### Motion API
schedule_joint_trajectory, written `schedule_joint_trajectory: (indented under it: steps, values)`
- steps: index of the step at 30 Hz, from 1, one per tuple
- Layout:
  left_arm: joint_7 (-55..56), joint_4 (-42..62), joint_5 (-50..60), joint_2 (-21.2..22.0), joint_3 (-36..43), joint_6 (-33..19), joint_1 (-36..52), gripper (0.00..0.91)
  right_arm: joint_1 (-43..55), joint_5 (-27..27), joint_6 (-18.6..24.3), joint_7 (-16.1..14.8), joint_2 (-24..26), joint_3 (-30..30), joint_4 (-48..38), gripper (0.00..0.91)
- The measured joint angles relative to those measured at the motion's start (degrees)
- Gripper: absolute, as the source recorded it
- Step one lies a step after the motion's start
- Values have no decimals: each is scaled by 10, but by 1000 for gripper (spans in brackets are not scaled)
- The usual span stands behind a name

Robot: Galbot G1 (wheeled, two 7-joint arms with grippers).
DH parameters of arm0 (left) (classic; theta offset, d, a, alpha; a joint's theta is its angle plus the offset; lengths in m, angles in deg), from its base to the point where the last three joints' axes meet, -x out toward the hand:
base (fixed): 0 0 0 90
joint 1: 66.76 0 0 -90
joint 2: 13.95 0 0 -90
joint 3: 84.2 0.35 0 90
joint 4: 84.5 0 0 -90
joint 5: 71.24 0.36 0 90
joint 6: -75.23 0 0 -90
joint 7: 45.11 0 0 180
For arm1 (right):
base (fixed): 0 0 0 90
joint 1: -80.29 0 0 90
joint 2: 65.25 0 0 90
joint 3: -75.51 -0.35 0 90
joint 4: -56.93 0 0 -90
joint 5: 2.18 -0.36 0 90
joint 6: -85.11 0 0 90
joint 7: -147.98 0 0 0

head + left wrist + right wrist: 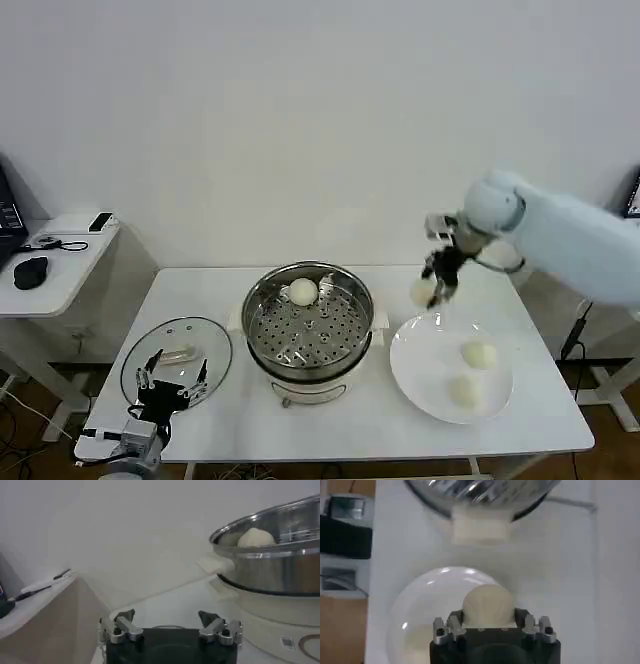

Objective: Take steamed baozi put them in steamer then cover it.

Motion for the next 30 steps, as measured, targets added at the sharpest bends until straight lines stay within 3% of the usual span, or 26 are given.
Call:
schedule_joint_trajectory:
  steps: [12,21,30]
  values:
    - [-3,-16,-3,1,-8,0,-7,907,58,-44,-22,1,-144,6,-66,675]
    - [-4,-21,-4,6,-5,1,-4,907,40,-52,-36,7,-252,1,-121,675]
    - [-3,-18,-4,9,-5,1,-5,907,2,-58,-47,16,-320,2,-143,675]
